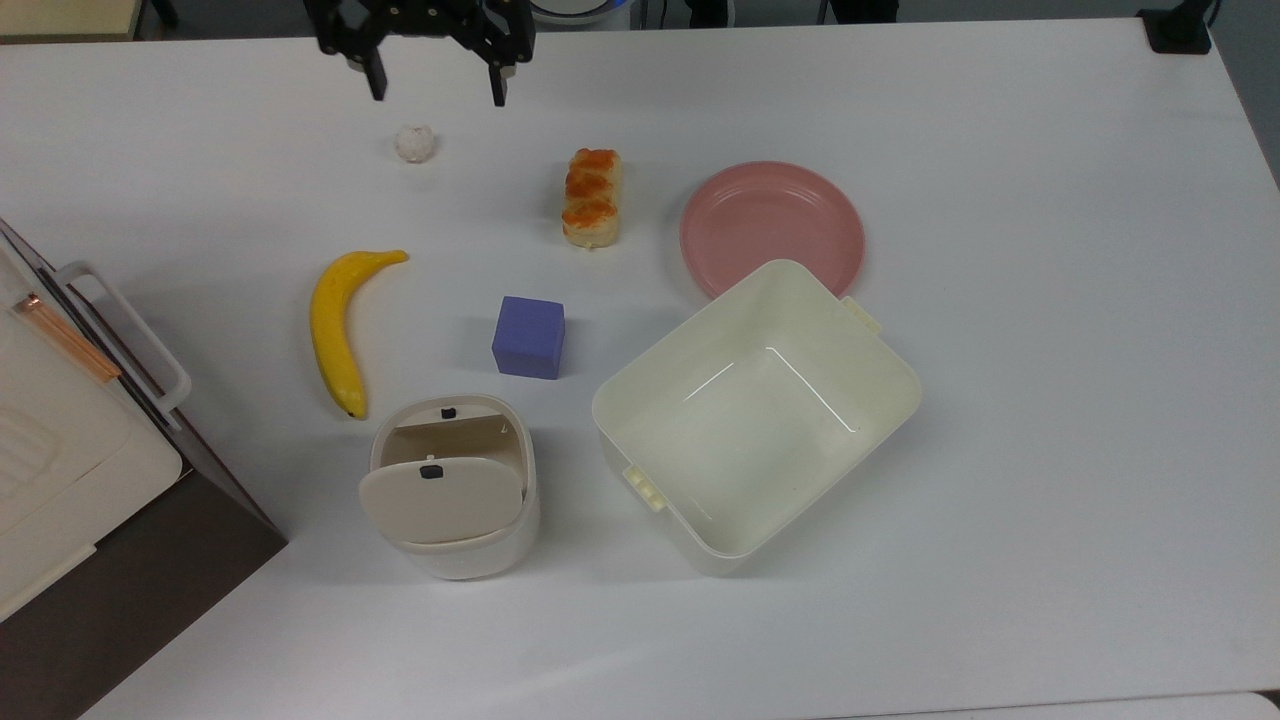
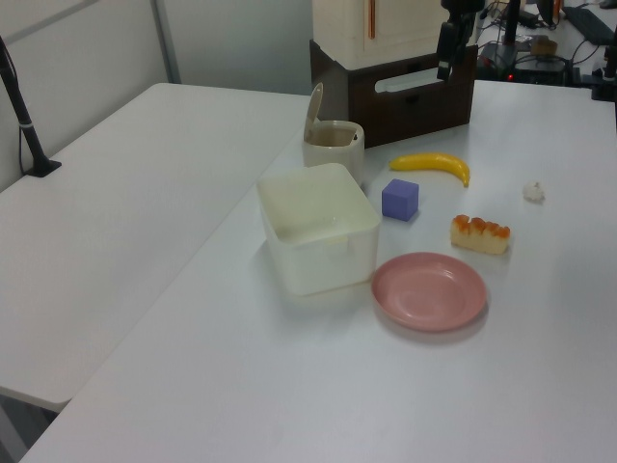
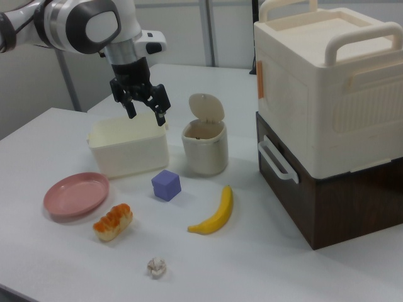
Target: Open the trash can
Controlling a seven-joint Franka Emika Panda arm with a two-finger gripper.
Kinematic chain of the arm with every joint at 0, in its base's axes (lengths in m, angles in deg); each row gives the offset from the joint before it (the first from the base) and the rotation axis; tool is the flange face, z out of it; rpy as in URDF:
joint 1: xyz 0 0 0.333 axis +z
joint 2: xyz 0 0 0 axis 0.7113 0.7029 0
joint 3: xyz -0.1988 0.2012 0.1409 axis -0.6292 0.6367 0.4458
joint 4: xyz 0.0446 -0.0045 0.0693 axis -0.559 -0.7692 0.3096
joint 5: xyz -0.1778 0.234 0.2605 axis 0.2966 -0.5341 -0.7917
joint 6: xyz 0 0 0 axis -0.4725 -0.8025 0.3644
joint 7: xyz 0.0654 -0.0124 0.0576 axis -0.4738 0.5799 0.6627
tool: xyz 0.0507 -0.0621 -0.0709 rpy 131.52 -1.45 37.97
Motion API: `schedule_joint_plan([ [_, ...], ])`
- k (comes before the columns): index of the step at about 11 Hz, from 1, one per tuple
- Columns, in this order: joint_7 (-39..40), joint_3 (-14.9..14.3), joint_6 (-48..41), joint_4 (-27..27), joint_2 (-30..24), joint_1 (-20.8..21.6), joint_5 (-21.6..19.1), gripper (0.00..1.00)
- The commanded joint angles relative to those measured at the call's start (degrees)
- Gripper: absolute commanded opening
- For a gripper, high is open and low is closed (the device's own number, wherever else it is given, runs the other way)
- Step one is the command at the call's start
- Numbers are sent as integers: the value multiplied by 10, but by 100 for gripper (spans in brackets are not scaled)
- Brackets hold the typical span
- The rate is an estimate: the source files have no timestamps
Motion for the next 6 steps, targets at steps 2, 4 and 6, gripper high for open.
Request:
schedule_joint_plan([
  [2,-25,-16,-43,15,-4,14,1,100],
  [4,-80,-17,-57,26,1,14,-4,100],
  [6,-114,-16,-58,47,10,14,-3,100],
])
